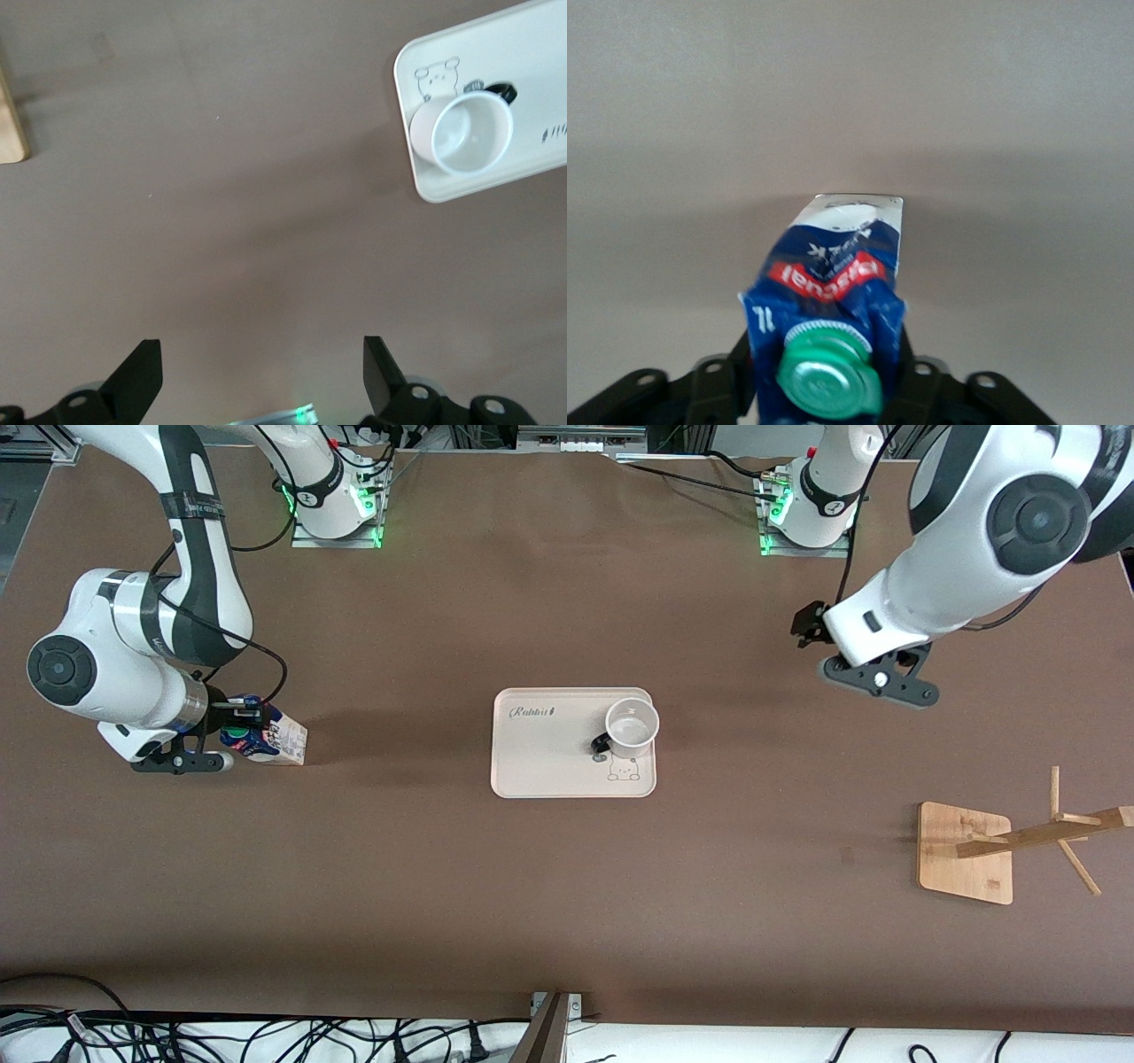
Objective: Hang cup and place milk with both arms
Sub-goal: 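Lower the carton onto the table while the left gripper reaches the mug, then release the carton while the left gripper grasps the mug rim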
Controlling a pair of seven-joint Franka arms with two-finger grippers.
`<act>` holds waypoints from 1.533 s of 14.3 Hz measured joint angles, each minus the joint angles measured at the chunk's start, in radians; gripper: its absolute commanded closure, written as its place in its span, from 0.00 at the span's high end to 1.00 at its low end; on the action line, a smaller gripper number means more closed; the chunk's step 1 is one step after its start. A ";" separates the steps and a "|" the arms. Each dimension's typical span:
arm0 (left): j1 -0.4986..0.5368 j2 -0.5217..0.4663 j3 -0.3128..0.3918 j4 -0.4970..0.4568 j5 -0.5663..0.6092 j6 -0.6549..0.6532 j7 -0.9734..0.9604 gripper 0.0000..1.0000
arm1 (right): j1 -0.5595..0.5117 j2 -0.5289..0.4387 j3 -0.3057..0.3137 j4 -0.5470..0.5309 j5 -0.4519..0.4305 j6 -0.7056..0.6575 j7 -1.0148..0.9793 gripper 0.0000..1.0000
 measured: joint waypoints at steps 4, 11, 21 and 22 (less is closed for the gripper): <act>-0.138 0.152 -0.017 0.000 -0.008 0.229 -0.301 1.00 | 0.001 -0.004 0.001 0.000 0.000 0.000 0.000 1.00; -0.406 0.391 -0.026 0.003 0.280 0.485 -0.467 1.00 | 0.001 -0.088 -0.004 0.013 0.000 -0.097 0.000 1.00; -0.511 0.503 -0.021 0.010 0.430 0.506 -0.478 0.00 | 0.000 -0.198 -0.055 0.207 -0.006 -0.352 -0.008 1.00; -0.511 0.503 -0.021 0.011 0.430 0.506 -0.478 0.00 | 0.000 -0.199 -0.056 0.252 -0.017 -0.379 -0.008 1.00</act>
